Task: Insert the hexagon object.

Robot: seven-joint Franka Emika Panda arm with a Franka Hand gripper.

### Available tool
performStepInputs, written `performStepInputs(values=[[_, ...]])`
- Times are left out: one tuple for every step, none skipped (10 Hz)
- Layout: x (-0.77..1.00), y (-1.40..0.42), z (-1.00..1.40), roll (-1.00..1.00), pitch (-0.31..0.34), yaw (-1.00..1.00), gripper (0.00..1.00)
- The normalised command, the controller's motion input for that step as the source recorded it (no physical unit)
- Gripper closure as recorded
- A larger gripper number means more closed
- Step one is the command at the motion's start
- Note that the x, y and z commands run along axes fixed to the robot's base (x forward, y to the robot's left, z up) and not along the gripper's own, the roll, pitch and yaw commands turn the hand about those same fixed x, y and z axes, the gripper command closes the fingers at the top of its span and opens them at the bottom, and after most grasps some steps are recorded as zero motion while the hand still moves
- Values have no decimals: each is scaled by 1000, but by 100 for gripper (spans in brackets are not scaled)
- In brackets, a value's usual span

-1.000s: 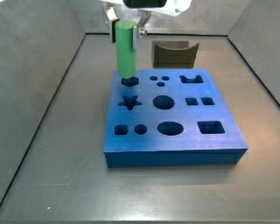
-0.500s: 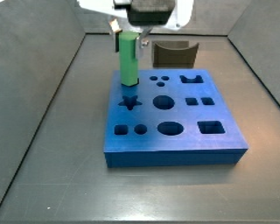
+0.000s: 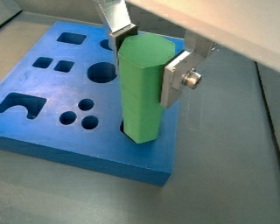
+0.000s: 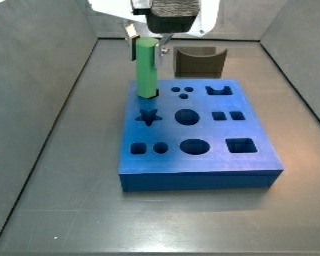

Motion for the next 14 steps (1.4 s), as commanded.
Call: performStepInputs(values=[[0, 0, -491, -96, -147, -14, 100], [0, -69, -486, -130, -227, -89, 100], [0, -69, -426, -134, -226, -74, 100], [-23, -20, -374, -140, -189, -11, 100], [-43, -6, -366, -140, -184, 0, 100], [-26, 0, -357, -141, -170, 0, 100], [-6, 0, -360, -137, -171, -31, 100], [0, 0, -334, -104, -124, -134, 100], [0, 0, -309, -60, -101, -217, 100], [0, -9, -283, -26, -77, -269, 100], [0, -11, -337, -14, -63, -351, 100], [0, -6, -331, -7, -69, -346, 100], [0, 0, -389, 0, -51, -334, 100], [0, 0, -266, 0, -21, -320, 100]])
